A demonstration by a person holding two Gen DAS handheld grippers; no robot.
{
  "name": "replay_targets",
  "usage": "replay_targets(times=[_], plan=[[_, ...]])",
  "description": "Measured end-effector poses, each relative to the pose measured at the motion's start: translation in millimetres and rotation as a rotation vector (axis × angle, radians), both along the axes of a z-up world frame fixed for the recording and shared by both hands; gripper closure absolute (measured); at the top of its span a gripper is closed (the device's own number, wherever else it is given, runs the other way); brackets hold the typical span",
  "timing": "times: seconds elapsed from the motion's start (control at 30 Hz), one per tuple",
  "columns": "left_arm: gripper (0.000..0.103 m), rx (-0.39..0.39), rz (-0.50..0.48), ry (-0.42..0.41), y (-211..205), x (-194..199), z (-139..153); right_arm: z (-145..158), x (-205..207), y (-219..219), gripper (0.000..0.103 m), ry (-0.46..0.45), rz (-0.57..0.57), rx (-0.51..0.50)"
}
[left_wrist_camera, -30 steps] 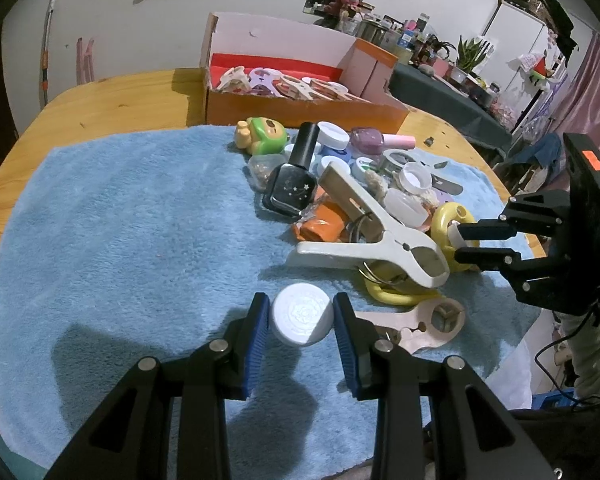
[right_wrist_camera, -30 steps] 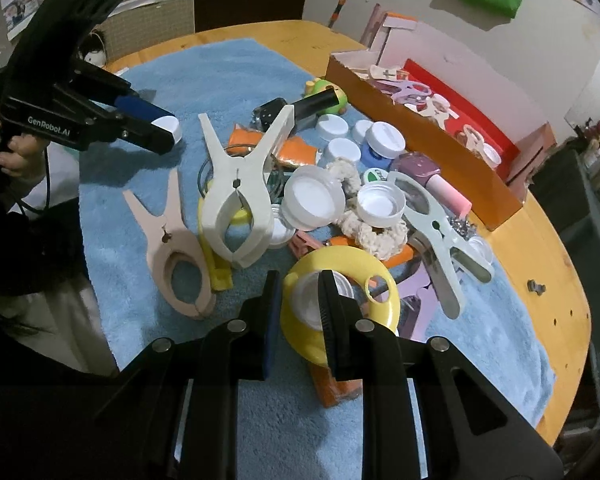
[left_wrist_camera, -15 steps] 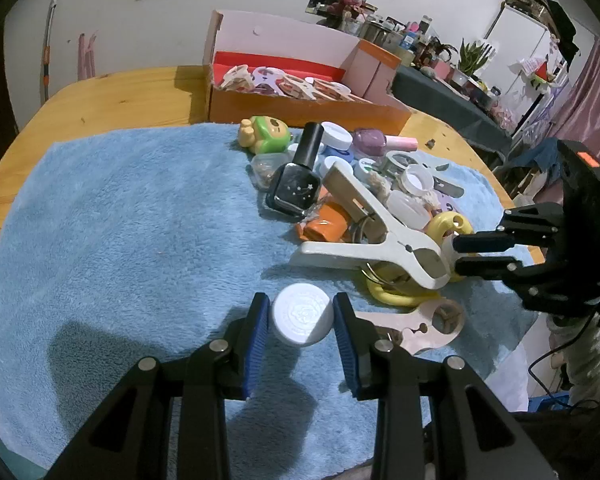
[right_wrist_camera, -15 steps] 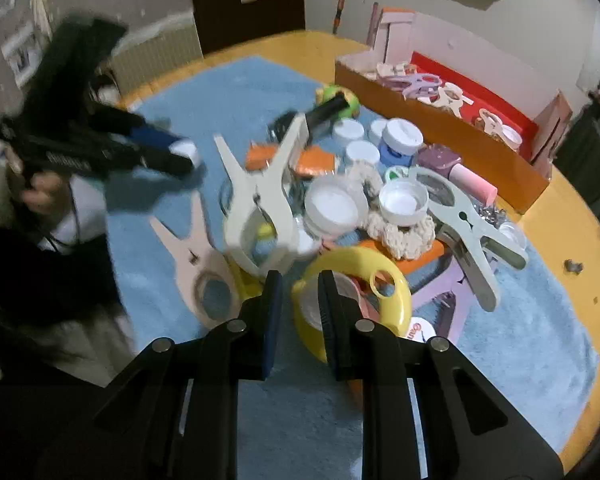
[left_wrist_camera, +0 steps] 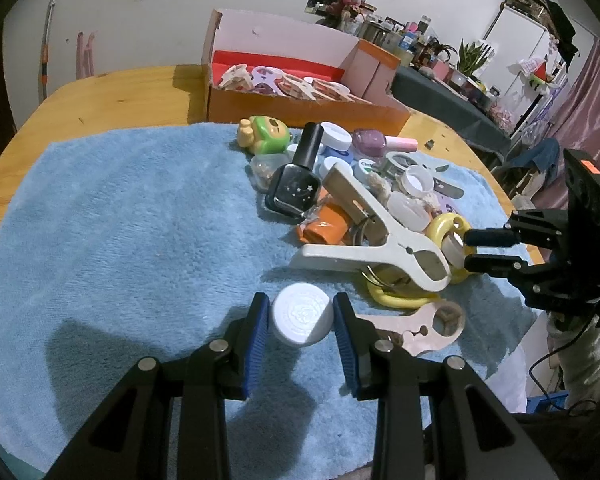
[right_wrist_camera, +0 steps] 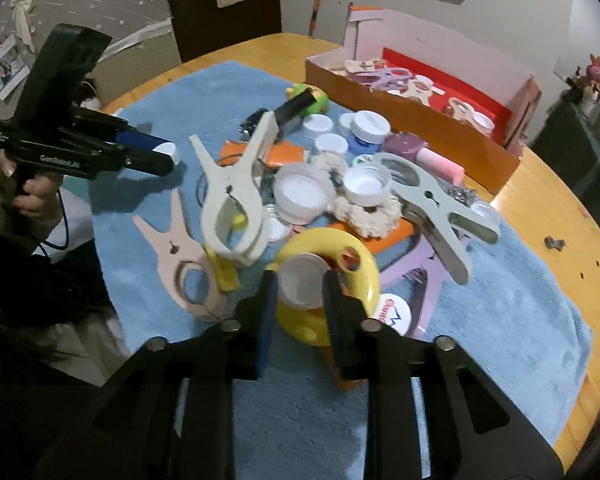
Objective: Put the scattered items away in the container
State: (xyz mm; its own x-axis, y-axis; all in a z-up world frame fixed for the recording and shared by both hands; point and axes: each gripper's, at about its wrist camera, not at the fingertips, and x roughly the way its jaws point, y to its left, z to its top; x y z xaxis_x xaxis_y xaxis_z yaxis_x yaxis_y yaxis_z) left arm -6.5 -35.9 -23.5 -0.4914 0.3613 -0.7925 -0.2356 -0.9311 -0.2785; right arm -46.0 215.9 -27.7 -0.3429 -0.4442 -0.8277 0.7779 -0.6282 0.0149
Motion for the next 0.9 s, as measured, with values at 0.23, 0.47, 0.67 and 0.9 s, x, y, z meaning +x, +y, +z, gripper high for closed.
replay_targets(times=[0.23,0.47,0.67,0.9], plan=[[0.068,0.001,-0.004,-0.002,1.0,0.4,-1.5,4.6,-0.9,0.5,0.031,0.007,0.0,-0.015],[0.068,0.001,-0.004,-0.003,1.9,1.8,-2.4,3.9,6.5,-6.0,0.031,-0.009,0.045,-0.018],[0.068,0.001,-0.006,-0.004,2.5,1.9,-3.0,10.9,-0.7,11.8,0.031,0.034,-0.022,-0.004],[0.068,0.005,-0.01,-0.007,4.3,1.0,-3.6,10.0,-23.4,38.4,0.031,0.047,-0.124,0.012]])
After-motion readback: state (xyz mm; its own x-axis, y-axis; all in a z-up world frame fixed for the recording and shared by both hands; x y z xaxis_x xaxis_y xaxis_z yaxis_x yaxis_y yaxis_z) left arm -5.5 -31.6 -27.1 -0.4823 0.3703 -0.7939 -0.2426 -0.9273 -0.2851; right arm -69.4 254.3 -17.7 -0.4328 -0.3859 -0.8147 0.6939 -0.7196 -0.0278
